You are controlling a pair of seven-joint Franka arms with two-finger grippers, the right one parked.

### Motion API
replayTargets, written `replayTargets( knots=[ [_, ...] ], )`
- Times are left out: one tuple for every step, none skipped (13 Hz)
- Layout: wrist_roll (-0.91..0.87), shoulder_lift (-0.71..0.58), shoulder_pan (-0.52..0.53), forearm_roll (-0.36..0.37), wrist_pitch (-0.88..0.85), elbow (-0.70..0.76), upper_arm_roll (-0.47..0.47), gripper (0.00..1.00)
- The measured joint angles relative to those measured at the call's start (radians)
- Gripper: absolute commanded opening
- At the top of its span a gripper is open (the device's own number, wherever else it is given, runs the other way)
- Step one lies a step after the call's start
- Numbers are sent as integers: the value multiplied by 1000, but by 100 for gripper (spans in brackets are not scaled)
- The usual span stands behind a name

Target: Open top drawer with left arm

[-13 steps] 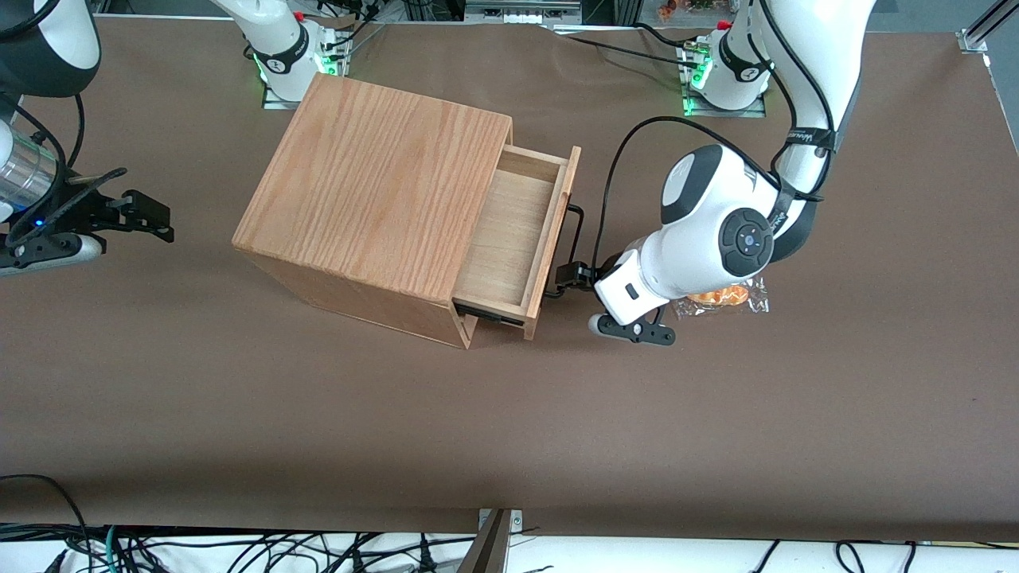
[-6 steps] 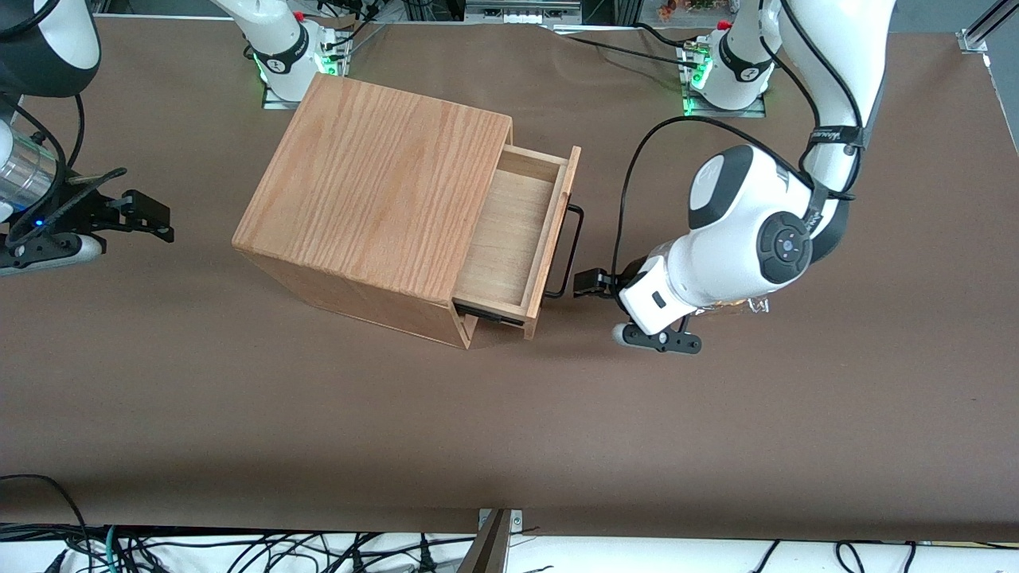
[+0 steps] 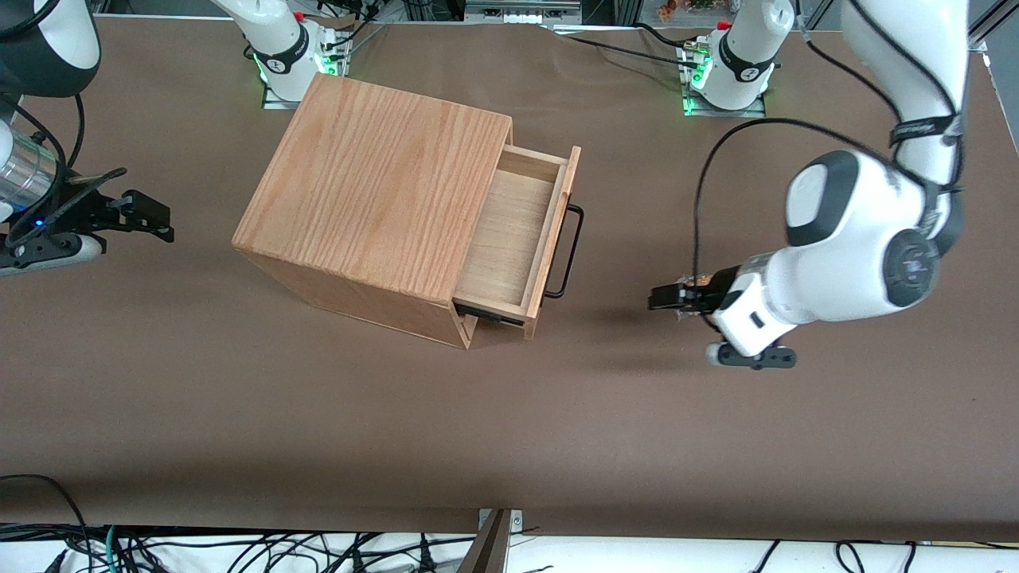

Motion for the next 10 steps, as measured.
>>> replayTargets(
  knots=[
    [14, -27, 14, 19, -30, 1, 1, 100],
    [43, -52, 32, 31, -55, 2, 2, 100],
    [88, -73, 56, 40, -79, 2, 2, 100],
    [136, -88, 84, 55, -103, 2, 3, 100],
    [184, -98, 113, 84, -120, 2, 3, 100],
    [220, -107, 135, 116, -127, 1, 3, 100],
    [240, -116, 151, 156, -128, 1, 3, 100],
    [248, -125, 160, 193, -128, 2, 3, 100],
    [249, -137, 171, 217, -129, 2, 3, 100],
    [261, -149, 185, 227, -129, 1, 3, 100]
  ],
)
